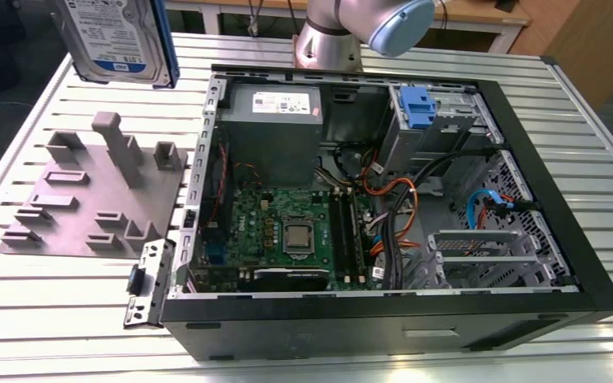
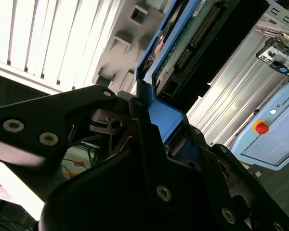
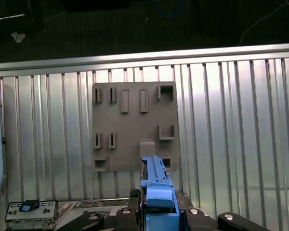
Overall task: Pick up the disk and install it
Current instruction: 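Pick up the disk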
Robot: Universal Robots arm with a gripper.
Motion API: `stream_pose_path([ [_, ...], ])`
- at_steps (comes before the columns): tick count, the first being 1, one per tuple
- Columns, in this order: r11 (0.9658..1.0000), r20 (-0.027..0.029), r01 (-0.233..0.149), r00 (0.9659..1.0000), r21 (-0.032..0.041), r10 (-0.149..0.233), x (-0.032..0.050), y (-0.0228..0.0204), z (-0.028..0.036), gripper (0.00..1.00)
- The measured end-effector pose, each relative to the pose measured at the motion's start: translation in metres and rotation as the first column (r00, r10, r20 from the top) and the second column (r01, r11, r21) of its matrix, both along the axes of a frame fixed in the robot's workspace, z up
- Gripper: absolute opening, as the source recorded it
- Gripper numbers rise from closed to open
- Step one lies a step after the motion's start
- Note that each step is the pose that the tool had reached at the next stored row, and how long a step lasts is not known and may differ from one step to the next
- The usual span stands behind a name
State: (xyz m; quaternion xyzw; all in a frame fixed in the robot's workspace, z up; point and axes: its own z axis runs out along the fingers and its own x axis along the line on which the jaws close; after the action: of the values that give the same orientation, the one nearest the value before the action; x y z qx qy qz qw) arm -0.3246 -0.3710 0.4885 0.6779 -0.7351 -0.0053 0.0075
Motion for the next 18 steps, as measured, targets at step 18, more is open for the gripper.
stream_pose_path([
  [18,1.0,0.0001,0.0,1.0,0.0,0.0,0.0064,0.0,0.0,0.36],
])
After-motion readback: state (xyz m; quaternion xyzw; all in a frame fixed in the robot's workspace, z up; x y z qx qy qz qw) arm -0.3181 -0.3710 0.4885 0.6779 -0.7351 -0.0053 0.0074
